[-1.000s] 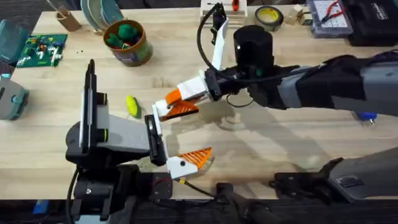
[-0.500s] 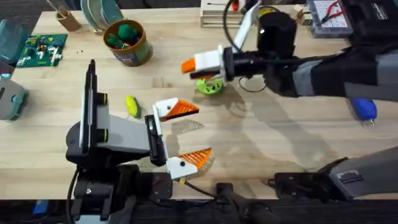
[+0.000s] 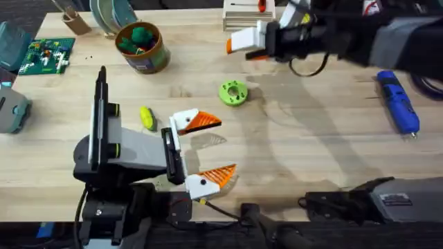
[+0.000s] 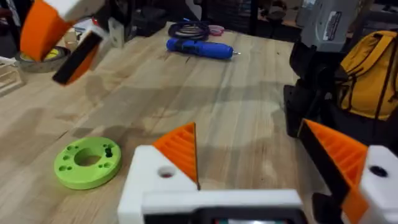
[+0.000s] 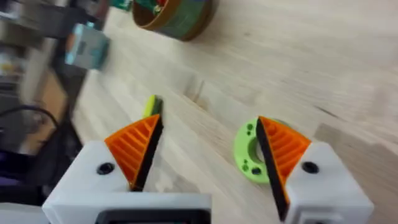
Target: Pick up the gripper from the table and insert it into the empty holder that is missing its gripper. Then pick up a screw, insert it into the mounting hole, and use the screwdriver to tighten it. Finally, clean up the table by picking up the vegetable and placing it into the bucket.
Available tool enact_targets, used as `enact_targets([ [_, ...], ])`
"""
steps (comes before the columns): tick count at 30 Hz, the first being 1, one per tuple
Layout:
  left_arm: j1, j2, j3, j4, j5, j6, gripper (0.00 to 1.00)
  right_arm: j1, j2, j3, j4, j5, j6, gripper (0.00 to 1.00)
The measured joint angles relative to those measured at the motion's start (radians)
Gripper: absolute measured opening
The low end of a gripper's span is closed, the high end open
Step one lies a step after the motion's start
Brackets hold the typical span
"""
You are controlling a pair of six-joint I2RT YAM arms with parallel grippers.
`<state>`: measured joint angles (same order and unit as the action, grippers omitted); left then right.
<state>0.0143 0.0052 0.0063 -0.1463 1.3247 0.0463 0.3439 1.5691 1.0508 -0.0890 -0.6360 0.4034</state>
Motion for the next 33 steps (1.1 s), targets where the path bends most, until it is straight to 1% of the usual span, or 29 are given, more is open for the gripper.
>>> enact_targets([
  [3, 0.0, 0.0, 0.0, 0.0, 0.0, 0.0, 0.993, 0.002, -0.037, 0.094, -0.19, 0.079, -0.087, 0.949],
  [6, 0.0, 0.0, 0.0, 0.0, 0.0, 0.0, 0.993, 0.015, -0.067, 0.163, -0.351, 0.181, -0.158, 0.95],
  [8, 0.0, 0.0, 0.0, 0.0, 0.0, 0.0, 0.993, 0.039, -0.074, 0.182, -0.411, 0.247, -0.194, 0.95],
  [11, 0.0, 0.0, 0.0, 0.0, 0.0, 0.0, 0.993, 0.103, -0.072, 0.186, -0.493, 0.352, -0.234, 0.952],
  [15, 0.0, 0.0, 0.0, 0.0, 0.0, 0.0, 0.993, 0.179, -0.064, 0.186, -0.516, 0.428, -0.257, 0.952],
  [19, 0.0, 0.0, 0.0, 0.0, 0.0, 0.0, 0.993, 0.216, -0.058, 0.186, -0.516, 0.462, -0.259, 0.951],
  [24, 0.0, 0.0, 0.0, -0.005, 0.004, 0.0, 0.993, 0.241, -0.019, 0.186, -0.516, 0.48, -0.259, 0.951],
  [29, 0.0, 0.0, 0.0, -0.01, 0.019, 0.0, 0.993, 0.249, 0.044, 0.186, -0.517, 0.484, -0.259, 0.897],
  [33, 0.0, 0.0, 0.0, -0.01, 0.019, 0.0, 0.993, 0.25, 0.084, 0.186, -0.517, 0.487, -0.254, 0.892],
])
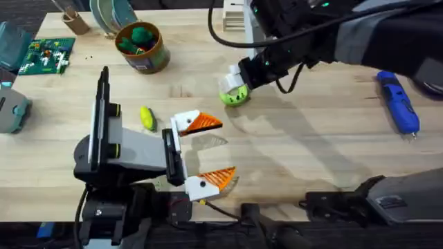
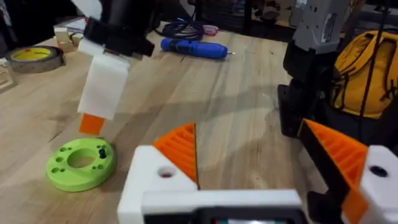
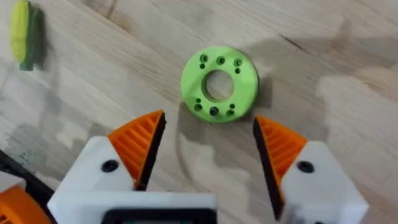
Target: Pick up the gripper from the table and insert it into the empty holder that is missing its gripper. Then pick up a screw, insert it into the mounting hole, and use the screwdriver to tighten it. Finally, clean up the table by picking up the vegetable and placing it into the bucket.
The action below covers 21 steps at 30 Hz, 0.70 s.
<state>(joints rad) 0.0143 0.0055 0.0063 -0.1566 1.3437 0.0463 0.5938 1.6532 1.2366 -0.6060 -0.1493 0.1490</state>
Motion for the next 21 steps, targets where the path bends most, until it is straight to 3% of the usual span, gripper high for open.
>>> enact_targets([
  [3, 0.0, 0.0, 0.0, 0.0, 0.0, 0.0, 0.995, 0.004, 0.02, 0.0, 0.001, 0.0, 0.001, 0.874],
  [8, 0.0, 0.0, 0.0, 0.0, 0.003, 0.0, 0.994, 0.011, 0.066, 0.0, 0.004, 0.0, 0.004, 0.73],
  [21, 0.0, 0.0, 0.0, 0.0, 0.003, 0.0, 0.993, 0.014, 0.081, 0.0, 0.007, 0.003, 0.004, 0.645],
])
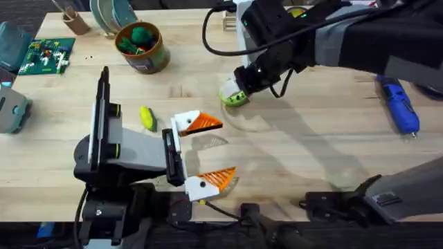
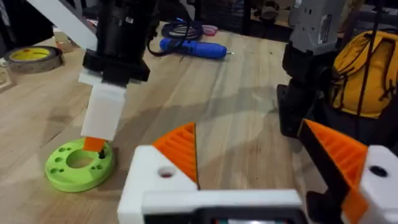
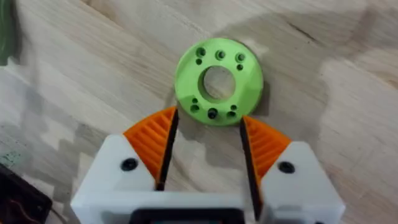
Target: Pick up the gripper from the table and insert it into the empty holder that is missing its gripper. Then pick up a screw, insert it into the mounting hole, and use the screwdriver to tighten it. Finally, clean up the table by picking up the vegetable and placing it into the bucket.
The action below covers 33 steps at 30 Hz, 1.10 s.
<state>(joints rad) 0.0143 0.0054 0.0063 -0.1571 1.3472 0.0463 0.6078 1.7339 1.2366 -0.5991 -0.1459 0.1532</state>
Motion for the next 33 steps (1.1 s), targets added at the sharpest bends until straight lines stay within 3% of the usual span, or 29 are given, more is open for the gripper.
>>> enact_targets([
  [17, 0.0, 0.0, 0.0, 0.0, 0.0, 0.0, 0.993, 0.015, 0.052, 0.0, 0.016, 0.004, 0.0, 0.595],
  [23, 0.0, 0.0, 0.0, 0.0, 0.0, 0.0, 0.993, 0.015, 0.052, 0.0, 0.017, 0.004, -0.001, 0.481],
  [33, 0.0, 0.0, 0.0, 0.0, 0.0, 0.0, 0.993, 0.015, 0.066, 0.0, 0.02, 0.004, 0.0, 0.432],
])
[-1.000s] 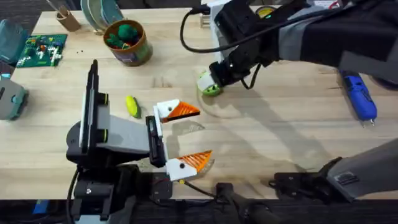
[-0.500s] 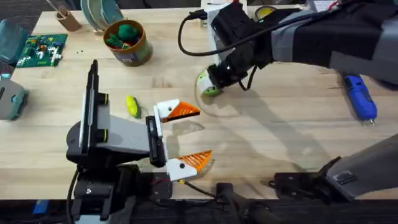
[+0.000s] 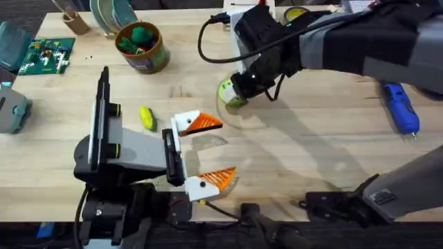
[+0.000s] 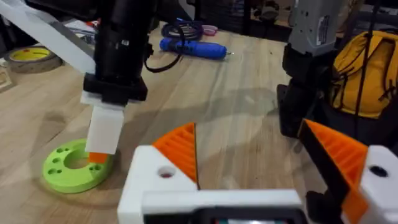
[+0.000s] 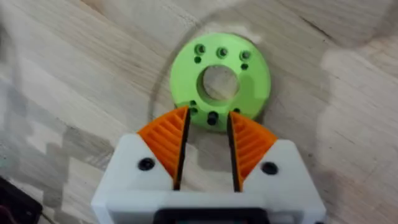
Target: Pick up the gripper from the table and insert it into the empty holder that is missing its gripper. Then pick up a screw, insert it into the mounting hole, and use the screwdriver to tighten it. Finally, clean up the table by picking up the vegetable and placing it into the bucket.
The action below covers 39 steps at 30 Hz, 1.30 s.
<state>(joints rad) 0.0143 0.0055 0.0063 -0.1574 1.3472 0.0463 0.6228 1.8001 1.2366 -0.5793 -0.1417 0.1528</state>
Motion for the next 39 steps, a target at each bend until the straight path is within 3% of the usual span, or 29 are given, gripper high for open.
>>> enact_targets([
  [14, 0.0, 0.0, 0.0, 0.0, 0.0, 0.0, 0.992, 0.0, 0.009, 0.003, 0.001, 0.015, 0.0, 0.323],
  [24, 0.0, 0.0, 0.0, 0.0, 0.0, 0.0, 0.993, 0.0, 0.009, 0.007, -0.014, 0.014, 0.0, 0.385],
  [39, 0.0, 0.0, 0.0, 0.0, 0.0, 0.0, 0.993, 0.052, 0.013, 0.051, -0.043, 0.102, 0.0, 0.388],
])
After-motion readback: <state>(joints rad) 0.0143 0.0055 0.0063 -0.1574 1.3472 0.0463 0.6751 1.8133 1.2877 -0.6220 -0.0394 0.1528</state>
